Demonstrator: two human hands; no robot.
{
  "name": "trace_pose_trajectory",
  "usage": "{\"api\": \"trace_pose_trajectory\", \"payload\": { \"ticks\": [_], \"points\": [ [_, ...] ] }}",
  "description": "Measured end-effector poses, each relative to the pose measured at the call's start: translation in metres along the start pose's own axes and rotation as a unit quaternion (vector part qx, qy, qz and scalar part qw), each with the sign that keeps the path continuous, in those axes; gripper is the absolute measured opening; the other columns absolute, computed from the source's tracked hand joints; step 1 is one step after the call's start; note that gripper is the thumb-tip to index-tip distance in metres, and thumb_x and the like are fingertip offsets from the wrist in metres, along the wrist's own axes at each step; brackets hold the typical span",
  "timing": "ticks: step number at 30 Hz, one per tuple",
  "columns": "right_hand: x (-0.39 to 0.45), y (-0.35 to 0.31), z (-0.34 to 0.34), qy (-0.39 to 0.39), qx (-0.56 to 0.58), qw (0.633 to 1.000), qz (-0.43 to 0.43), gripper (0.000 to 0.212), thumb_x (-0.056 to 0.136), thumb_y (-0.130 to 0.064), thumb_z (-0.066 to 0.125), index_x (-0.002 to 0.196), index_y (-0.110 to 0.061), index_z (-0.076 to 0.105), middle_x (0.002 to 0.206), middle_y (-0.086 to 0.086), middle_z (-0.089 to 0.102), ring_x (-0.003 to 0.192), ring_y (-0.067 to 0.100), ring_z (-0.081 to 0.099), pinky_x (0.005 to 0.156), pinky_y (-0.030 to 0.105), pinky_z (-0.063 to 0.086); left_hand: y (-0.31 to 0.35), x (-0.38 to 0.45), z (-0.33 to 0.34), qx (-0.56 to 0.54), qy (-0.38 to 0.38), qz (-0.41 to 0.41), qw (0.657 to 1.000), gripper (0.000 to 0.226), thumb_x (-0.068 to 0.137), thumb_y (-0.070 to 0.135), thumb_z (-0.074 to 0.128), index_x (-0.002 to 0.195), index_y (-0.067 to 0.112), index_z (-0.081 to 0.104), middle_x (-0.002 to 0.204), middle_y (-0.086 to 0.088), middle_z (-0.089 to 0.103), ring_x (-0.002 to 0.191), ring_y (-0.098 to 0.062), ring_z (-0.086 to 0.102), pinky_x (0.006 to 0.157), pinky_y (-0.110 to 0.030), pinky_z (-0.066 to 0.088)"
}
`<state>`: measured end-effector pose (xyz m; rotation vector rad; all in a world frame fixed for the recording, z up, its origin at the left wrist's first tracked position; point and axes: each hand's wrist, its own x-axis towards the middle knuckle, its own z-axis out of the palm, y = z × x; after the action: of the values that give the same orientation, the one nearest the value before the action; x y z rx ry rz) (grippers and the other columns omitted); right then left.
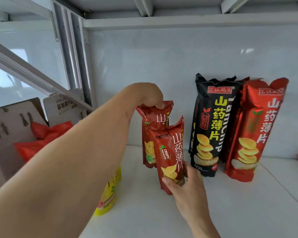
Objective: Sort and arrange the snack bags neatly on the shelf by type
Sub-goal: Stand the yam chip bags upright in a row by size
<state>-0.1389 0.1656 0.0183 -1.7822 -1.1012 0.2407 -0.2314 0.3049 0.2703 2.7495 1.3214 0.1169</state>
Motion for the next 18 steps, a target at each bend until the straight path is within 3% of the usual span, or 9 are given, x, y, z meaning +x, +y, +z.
{"api": "trace_pose_trajectory", "payload": {
  "ticks": [7, 11, 13, 16, 18],
  "points": [
    [-0.014, 0.010, -0.005, -0.019, -0.001, 0.999, 0.044, 0.090, 0.070, -0.055, 0.079, 0.141, -0.029, 0.030, 0.127, -0.008, 0.039, 0.119, 0.010, 0.045, 0.097, 0.035, 0.052, 0.019, 0.005, 0.037, -0.060, -0.027, 0.009, 0.998, 0.036, 0.098, 0.035, 0.061, 0.126, 0.014, 0.067, 0.128, -0.005, 0.064, 0.116, -0.025, 0.060, 0.102, -0.038, 0.047],
    [-0.016, 0.015, -0.008, -0.027, 0.005, 0.998, 0.052, 0.100, 0.068, -0.057, 0.080, 0.145, -0.032, 0.022, 0.123, -0.012, 0.035, 0.118, 0.008, 0.043, 0.100, 0.036, 0.050, 0.015, 0.007, 0.057, -0.194, -0.005, -0.003, 0.981, 0.038, 0.093, 0.039, 0.067, 0.122, 0.014, 0.069, 0.128, -0.004, 0.065, 0.116, -0.024, 0.060, 0.104, -0.039, 0.047],
    [-0.017, 0.016, -0.009, -0.034, 0.002, 0.998, 0.047, 0.102, 0.067, -0.058, 0.080, 0.146, -0.033, 0.020, 0.120, -0.014, 0.032, 0.115, 0.005, 0.042, 0.100, 0.034, 0.049, 0.013, 0.002, 0.065, -0.333, 0.024, -0.009, 0.943, 0.049, 0.094, 0.049, 0.063, 0.129, 0.016, 0.065, 0.134, -0.004, 0.062, 0.119, -0.023, 0.059, 0.101, -0.035, 0.046],
    [-0.016, 0.017, -0.009, -0.045, 0.001, 0.998, 0.049, 0.103, 0.067, -0.060, 0.079, 0.147, -0.034, 0.018, 0.118, -0.015, 0.029, 0.112, 0.003, 0.038, 0.099, 0.032, 0.047, 0.010, -0.005, 0.085, -0.528, 0.156, -0.041, 0.834, 0.063, 0.094, 0.060, 0.055, 0.143, 0.021, 0.051, 0.146, 0.000, 0.052, 0.125, -0.017, 0.050, 0.094, -0.033, 0.037],
    [-0.017, 0.018, -0.009, -0.051, -0.002, 0.997, 0.050, 0.104, 0.067, -0.060, 0.078, 0.147, -0.035, 0.017, 0.117, -0.016, 0.027, 0.111, 0.002, 0.035, 0.099, 0.031, 0.046, 0.006, -0.009, 0.108, -0.590, 0.226, -0.060, 0.773, 0.065, 0.094, 0.061, 0.053, 0.147, 0.024, 0.044, 0.149, 0.002, 0.048, 0.123, -0.014, 0.047, 0.095, -0.033, 0.037]
  ]
}}
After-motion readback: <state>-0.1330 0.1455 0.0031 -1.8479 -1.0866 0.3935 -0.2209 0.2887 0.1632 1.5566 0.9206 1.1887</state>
